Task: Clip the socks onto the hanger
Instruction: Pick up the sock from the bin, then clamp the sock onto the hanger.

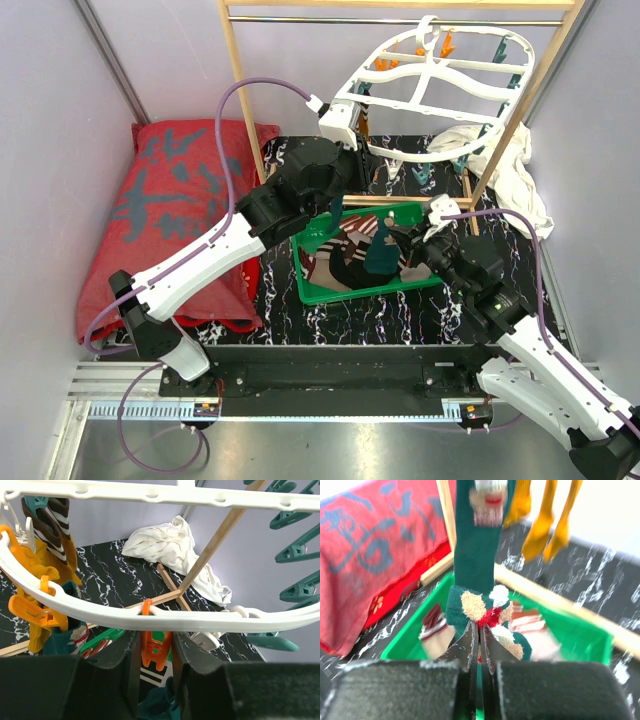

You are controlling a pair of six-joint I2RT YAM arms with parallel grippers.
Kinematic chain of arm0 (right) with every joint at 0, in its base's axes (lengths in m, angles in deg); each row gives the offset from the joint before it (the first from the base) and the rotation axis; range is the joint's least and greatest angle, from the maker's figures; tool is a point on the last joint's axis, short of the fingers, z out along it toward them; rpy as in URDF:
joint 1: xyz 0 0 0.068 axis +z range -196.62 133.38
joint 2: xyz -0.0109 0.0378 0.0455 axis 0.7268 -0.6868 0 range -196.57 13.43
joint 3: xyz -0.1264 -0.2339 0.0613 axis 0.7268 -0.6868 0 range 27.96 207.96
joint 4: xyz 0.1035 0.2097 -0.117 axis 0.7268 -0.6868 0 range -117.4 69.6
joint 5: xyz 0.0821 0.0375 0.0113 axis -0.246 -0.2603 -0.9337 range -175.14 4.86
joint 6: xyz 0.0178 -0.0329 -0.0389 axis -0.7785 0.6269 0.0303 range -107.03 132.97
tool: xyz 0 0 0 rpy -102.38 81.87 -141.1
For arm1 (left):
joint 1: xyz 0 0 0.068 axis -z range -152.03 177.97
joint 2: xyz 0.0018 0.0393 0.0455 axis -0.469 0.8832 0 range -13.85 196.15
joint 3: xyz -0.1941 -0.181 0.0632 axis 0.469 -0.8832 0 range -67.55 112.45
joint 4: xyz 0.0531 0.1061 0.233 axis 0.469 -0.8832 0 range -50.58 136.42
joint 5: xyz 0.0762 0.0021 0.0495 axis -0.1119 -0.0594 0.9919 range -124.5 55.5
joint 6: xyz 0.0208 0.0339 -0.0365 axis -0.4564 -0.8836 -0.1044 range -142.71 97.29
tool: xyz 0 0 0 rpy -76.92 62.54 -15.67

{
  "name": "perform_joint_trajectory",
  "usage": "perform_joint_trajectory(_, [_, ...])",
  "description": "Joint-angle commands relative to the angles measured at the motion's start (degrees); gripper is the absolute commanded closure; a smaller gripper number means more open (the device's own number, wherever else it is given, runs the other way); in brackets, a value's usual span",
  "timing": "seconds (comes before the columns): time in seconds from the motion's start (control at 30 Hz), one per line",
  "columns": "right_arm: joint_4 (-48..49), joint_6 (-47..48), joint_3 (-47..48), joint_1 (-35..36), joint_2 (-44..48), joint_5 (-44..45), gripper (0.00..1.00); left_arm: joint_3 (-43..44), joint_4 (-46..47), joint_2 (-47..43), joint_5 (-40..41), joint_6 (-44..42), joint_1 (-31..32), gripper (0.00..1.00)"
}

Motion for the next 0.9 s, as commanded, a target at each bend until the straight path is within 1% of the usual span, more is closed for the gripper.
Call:
perform_joint_trajectory(0.0, [11.2,7.3,1.3,0.5,0.3,0.9,1.00,3.3,1.1,-2.6,-1.7,1.1,-0.1,1.00])
perform_joint_trajectory(0.23, [17.9,9.4,5.1,0.5,-3.2,-1.1,1.00,4.0,0.3,-2.9,-3.7,2.0,-0.1,1.00])
perform_joint_trajectory(0.4, [21.4,9.9,5.6,0.5,-4.2,-0.4,1.00,3.8,-0.1,-3.3,-4.3,2.5,-0.1,1.00])
perform_joint_trajectory(0.5, [22.9,9.7,5.7,0.5,-5.0,-1.8,0.99,3.5,-0.1,-3.3,-4.2,2.5,-0.1,1.00])
perform_joint_trajectory(0.87, [26.5,9.5,3.9,0.5,-7.1,-2.8,0.98,3.5,0.3,-3.2,-5.9,4.7,-0.1,1.00])
